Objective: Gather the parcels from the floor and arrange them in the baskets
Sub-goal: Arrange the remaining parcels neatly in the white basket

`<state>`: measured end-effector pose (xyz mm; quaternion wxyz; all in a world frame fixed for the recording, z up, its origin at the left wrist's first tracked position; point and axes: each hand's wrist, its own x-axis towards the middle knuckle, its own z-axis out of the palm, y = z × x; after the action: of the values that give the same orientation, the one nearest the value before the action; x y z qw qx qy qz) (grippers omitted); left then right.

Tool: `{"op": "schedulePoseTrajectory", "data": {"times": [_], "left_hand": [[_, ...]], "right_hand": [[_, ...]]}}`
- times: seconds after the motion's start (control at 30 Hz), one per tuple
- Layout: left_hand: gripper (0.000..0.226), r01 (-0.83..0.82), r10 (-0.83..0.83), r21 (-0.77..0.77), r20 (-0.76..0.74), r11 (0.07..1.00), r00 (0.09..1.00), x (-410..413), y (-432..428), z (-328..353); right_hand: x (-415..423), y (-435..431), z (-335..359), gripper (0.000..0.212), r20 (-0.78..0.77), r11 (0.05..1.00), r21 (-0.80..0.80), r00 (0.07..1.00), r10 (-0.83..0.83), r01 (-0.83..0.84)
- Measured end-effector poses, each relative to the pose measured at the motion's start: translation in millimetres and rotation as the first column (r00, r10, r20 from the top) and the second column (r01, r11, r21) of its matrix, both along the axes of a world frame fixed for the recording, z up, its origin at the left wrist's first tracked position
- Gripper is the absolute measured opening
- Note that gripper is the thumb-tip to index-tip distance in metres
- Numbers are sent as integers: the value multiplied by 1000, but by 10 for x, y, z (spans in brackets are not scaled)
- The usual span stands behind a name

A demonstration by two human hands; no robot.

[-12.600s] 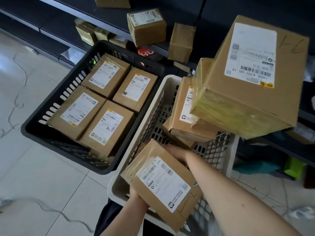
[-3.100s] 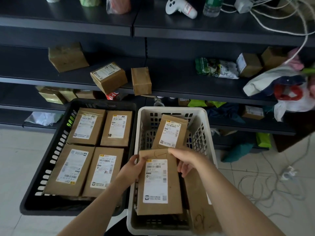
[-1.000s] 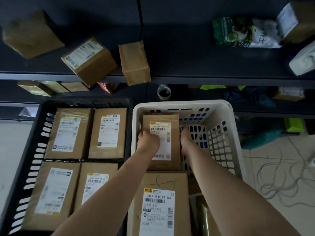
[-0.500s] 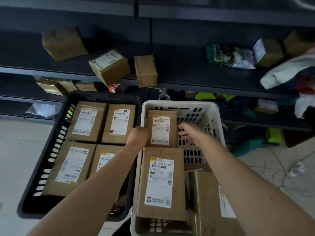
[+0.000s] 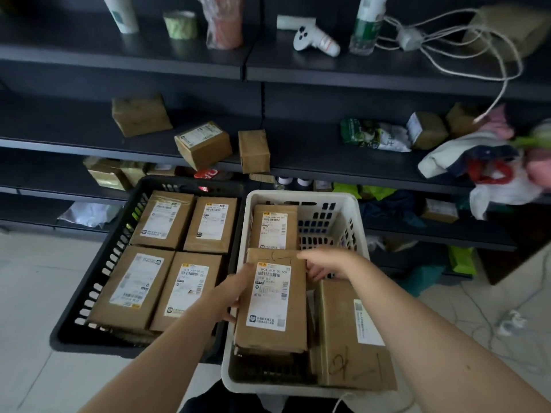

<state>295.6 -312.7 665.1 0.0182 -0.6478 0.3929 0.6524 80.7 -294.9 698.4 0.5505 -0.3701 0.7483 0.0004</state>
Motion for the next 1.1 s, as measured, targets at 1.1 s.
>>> {"op": "schedulePoseTrajectory", "data": {"times": [1.1], "left_hand": [[54,40,-80,-277,-137,960,987,-1878,-794,-380]], "right_hand": [[-948,-451,-780,48,-238,853,-426,872,-428,302]]}}
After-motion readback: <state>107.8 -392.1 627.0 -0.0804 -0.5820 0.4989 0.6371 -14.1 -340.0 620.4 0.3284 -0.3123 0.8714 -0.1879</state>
